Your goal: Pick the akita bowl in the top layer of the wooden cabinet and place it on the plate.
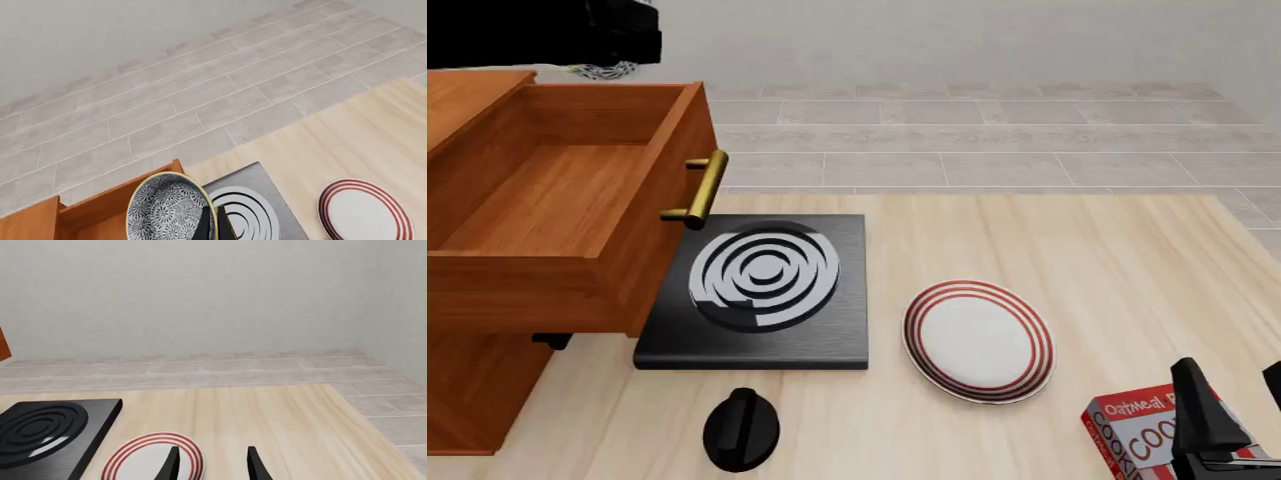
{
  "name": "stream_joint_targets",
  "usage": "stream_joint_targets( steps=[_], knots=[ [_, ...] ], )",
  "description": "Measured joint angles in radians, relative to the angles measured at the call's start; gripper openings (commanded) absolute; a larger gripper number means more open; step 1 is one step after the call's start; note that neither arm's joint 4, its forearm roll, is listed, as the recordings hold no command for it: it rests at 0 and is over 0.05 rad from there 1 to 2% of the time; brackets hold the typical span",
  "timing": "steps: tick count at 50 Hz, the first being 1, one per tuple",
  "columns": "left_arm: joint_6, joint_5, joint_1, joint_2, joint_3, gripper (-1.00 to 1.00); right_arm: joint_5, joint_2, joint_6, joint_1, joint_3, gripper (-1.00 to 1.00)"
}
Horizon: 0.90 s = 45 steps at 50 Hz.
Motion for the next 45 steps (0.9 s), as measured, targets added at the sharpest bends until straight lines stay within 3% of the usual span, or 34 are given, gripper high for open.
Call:
stream_joint_targets(
  steps=[45],
  knots=[
    [0.031,-0.061,-0.167,0.050,-0.011,-1.00,-0.005,0.000,-0.007,0.007,-0.001,1.00]
  ],
)
